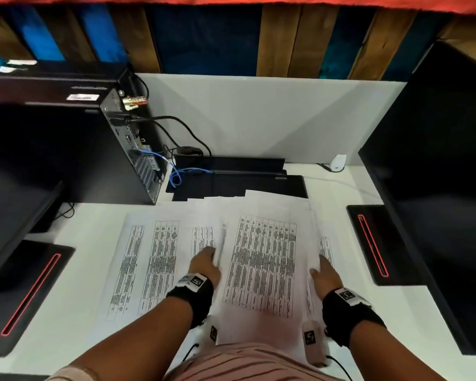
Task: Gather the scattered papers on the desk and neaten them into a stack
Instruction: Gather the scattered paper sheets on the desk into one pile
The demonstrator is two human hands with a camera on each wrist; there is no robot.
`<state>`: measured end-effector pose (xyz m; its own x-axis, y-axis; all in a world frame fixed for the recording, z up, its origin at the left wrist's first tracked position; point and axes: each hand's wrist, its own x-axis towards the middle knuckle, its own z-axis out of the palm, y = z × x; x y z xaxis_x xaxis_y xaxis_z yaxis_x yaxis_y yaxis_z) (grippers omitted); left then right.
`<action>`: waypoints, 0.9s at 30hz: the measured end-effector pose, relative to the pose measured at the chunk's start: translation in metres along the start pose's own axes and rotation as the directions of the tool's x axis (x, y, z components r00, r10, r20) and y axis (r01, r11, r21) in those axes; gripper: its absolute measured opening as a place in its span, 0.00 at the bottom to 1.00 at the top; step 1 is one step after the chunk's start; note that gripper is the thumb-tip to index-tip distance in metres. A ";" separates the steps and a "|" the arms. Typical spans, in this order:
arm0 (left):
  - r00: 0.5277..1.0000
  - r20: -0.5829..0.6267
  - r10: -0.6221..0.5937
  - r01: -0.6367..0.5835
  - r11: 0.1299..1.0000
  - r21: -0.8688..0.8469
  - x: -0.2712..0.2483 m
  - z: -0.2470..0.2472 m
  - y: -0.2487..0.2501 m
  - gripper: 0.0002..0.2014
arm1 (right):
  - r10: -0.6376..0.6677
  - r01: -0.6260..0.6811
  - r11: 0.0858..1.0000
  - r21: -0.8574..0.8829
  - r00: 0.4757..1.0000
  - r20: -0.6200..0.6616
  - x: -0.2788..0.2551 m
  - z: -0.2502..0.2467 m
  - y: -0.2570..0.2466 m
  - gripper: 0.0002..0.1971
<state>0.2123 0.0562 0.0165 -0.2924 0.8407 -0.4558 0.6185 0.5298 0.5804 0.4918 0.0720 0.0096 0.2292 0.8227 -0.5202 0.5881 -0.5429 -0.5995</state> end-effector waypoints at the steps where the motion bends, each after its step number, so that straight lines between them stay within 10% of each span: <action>1: 0.999 0.037 0.033 -0.034 0.999 0.017 -0.001 0.005 0.002 0.16 | -0.008 0.008 1.000 0.004 1.000 0.012 -0.001 0.000 -0.002 0.24; 9: 0.976 0.182 0.120 -0.141 0.984 0.105 0.010 0.002 0.000 0.23 | -0.040 0.040 0.999 0.001 0.998 0.038 -0.001 0.012 -0.007 0.35; 13: 0.977 -0.183 -0.109 0.131 0.985 0.109 0.024 -0.060 -0.043 0.21 | -0.012 0.012 1.000 -0.002 1.000 -0.016 0.001 0.007 -0.002 0.32; 19: 0.774 -0.385 -0.503 0.545 0.839 -0.001 0.007 -0.116 -0.125 0.41 | -0.002 0.003 1.000 0.025 1.000 -0.025 0.004 0.009 -0.001 0.33; 27: 0.913 -0.224 -0.342 0.323 0.939 -0.117 0.020 -0.085 -0.125 0.21 | -0.065 0.062 0.991 0.116 0.998 0.018 0.003 0.016 0.000 0.24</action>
<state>0.0671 0.0162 -0.0072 -0.6417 0.6114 -0.4630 0.4009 0.7821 0.4771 0.4797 0.0716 -0.0015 0.1768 0.8531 -0.4908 0.5072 -0.5064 -0.6974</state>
